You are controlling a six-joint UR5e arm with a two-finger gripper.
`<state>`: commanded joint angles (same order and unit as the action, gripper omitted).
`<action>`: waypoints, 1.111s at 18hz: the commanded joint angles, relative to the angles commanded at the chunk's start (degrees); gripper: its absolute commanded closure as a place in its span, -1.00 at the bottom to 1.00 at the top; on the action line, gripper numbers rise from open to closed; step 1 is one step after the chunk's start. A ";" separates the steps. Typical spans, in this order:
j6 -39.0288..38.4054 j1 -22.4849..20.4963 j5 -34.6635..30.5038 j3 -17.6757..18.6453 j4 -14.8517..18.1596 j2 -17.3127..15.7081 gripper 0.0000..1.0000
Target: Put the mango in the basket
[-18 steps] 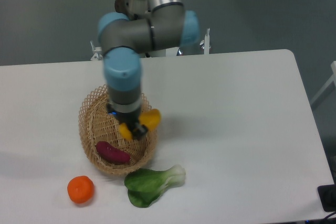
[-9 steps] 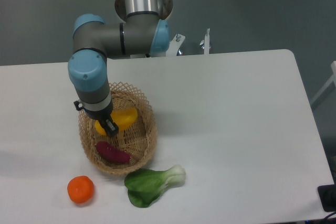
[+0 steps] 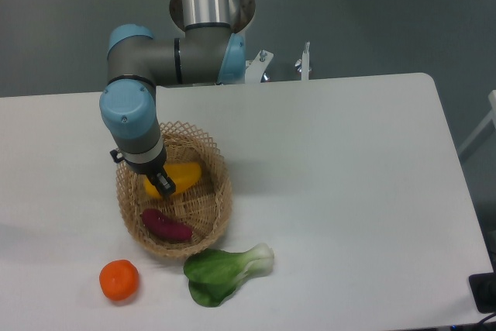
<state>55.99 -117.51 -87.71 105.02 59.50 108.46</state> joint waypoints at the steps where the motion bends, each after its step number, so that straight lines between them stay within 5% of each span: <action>1: -0.61 -0.09 -0.09 0.62 -0.26 -0.18 -1.00; 4: -1.94 -2.27 -0.62 0.01 -2.99 -0.35 -1.00; 8: -0.97 -7.28 -0.79 -1.40 -2.55 -1.58 -1.00; 13: 15.25 -18.34 -0.88 -3.60 -0.10 -2.37 -1.00; 20: 28.63 -26.36 -0.53 -5.70 0.61 -1.85 -1.00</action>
<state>84.62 -143.87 -88.24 99.32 60.12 106.61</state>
